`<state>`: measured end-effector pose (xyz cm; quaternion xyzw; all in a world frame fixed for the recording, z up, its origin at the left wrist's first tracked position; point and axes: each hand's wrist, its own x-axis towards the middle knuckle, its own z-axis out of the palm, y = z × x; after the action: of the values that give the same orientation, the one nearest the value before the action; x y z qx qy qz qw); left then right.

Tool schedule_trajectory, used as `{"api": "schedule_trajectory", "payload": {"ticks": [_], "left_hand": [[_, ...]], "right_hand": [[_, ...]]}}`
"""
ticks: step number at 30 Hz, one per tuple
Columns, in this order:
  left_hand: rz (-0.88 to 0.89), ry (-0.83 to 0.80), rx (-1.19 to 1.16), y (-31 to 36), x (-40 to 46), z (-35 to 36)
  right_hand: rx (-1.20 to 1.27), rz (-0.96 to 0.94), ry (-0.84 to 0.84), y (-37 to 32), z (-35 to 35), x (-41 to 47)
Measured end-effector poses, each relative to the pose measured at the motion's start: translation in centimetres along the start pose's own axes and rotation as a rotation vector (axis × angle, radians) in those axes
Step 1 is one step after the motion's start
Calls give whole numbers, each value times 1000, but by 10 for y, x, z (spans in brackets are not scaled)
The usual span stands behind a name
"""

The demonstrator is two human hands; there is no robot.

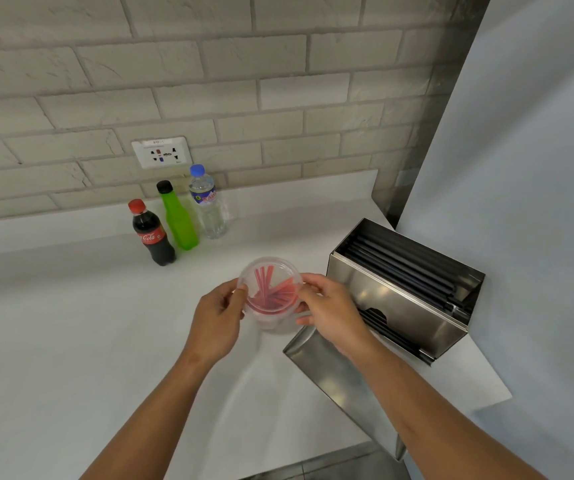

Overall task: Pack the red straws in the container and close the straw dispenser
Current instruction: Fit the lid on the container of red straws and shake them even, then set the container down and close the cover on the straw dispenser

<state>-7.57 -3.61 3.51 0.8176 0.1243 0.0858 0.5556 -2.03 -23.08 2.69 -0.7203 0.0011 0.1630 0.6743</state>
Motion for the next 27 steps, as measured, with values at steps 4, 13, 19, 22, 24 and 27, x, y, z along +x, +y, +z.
{"api": "schedule_trajectory", "payload": {"ticks": [4,13,19,22,24,27], "left_hand": [[-73,9,42,-19,17,-9],[-160,12,85,-52,25,-17],[-74,262,84,-40,12,-19],[114,249,25,-22,-7,-5],[179,153,34,-14,-18,6],[158,-6,29,-11,-35,29]], "right_hand": [[-50,38,-43,8,17,17],[-84,11,-94,16,33,24],[-148,35,-37,26,5,18],[-220,19,-4,32,-21,7],[-275,6,30,35,-37,-1],[-374,-6,95,43,-60,-18]]}}
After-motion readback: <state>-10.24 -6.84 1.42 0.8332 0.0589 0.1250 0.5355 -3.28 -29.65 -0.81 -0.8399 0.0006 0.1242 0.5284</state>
